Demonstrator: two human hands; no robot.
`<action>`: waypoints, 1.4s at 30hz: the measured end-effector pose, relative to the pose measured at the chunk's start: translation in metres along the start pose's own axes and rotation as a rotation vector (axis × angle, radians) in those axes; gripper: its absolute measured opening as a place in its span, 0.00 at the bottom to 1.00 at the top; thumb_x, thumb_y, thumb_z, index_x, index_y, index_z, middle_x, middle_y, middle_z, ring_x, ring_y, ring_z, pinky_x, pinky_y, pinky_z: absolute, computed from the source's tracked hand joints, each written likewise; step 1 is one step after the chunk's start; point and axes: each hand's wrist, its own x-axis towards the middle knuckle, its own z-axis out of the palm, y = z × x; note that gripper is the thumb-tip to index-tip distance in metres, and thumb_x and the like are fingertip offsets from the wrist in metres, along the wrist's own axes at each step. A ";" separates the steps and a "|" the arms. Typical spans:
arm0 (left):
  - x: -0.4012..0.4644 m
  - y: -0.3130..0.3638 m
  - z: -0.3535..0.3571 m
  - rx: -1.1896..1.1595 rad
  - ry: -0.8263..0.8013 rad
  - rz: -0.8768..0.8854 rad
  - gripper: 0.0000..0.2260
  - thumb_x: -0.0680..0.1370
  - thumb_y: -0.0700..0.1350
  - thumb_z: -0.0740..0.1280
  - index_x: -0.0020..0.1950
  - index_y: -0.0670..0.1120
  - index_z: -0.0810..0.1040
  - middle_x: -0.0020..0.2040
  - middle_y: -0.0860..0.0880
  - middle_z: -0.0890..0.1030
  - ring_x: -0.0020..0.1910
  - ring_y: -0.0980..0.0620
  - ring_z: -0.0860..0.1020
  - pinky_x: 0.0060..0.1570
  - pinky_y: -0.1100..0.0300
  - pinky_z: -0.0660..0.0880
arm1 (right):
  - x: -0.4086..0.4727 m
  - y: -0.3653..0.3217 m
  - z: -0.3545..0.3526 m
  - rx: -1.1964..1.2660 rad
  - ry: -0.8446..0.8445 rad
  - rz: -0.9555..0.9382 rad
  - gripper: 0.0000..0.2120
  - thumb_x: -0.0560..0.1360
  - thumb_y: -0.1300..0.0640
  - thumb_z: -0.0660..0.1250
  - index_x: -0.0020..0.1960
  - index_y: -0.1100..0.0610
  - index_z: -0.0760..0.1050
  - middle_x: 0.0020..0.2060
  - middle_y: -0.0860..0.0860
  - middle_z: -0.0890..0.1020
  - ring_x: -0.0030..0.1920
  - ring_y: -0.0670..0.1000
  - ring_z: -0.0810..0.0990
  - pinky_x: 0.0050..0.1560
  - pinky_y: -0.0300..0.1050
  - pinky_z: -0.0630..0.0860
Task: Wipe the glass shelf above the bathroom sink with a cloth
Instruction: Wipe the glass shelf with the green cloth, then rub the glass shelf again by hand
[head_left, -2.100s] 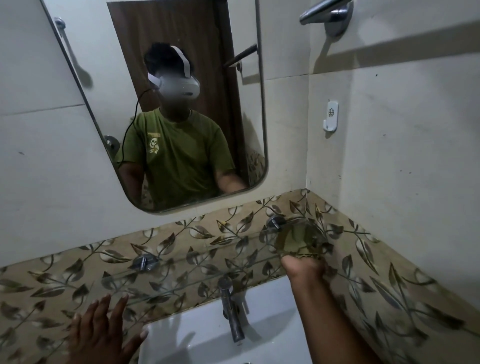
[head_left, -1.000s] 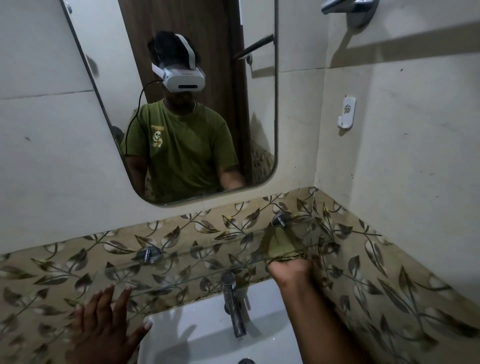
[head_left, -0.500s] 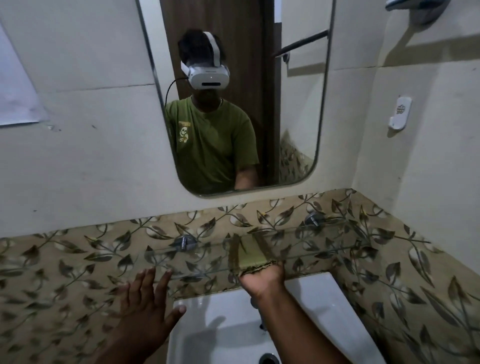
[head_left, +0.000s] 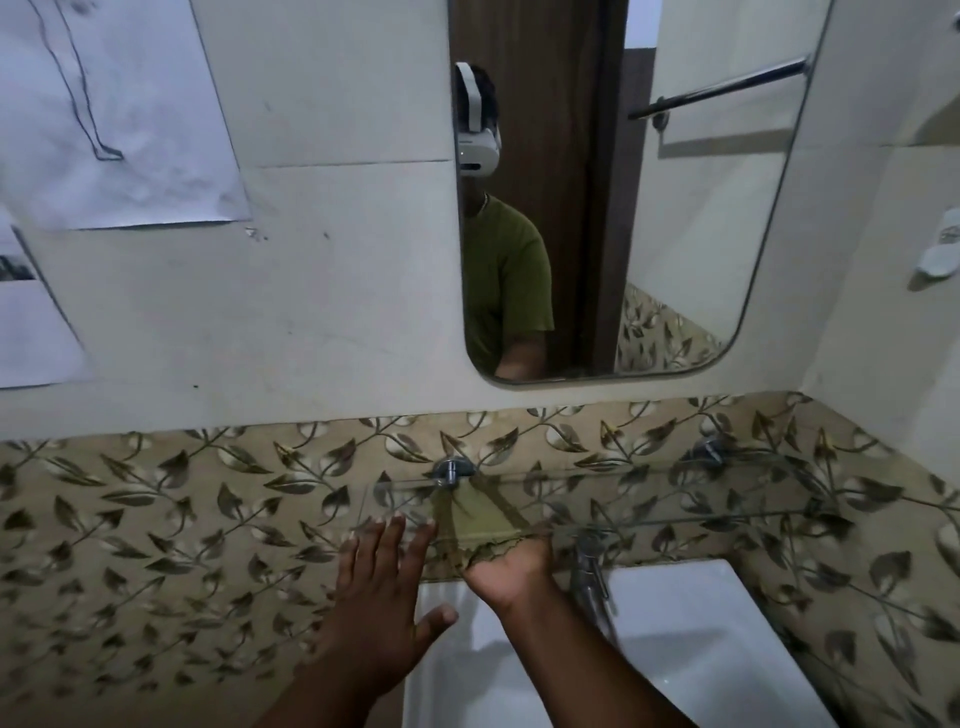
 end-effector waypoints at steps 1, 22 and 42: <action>0.000 -0.001 0.000 -0.012 0.001 0.007 0.39 0.77 0.75 0.47 0.82 0.53 0.58 0.79 0.40 0.66 0.77 0.37 0.64 0.75 0.43 0.51 | -0.006 0.000 -0.001 0.000 -0.015 0.011 0.32 0.78 0.40 0.59 0.72 0.62 0.74 0.68 0.64 0.76 0.70 0.67 0.73 0.72 0.65 0.64; 0.007 0.001 0.012 -0.008 0.045 0.009 0.45 0.64 0.68 0.62 0.78 0.50 0.64 0.72 0.36 0.73 0.72 0.34 0.65 0.75 0.41 0.47 | -0.066 -0.022 0.047 -1.532 0.298 -0.964 0.16 0.85 0.45 0.56 0.69 0.43 0.75 0.68 0.47 0.78 0.64 0.45 0.77 0.62 0.48 0.75; 0.009 0.004 0.011 -0.004 0.077 0.019 0.42 0.63 0.64 0.63 0.75 0.48 0.69 0.70 0.35 0.74 0.70 0.32 0.68 0.73 0.36 0.56 | -0.009 -0.047 0.003 -2.620 0.361 -0.611 0.43 0.73 0.24 0.34 0.76 0.44 0.65 0.77 0.52 0.67 0.76 0.67 0.62 0.72 0.67 0.58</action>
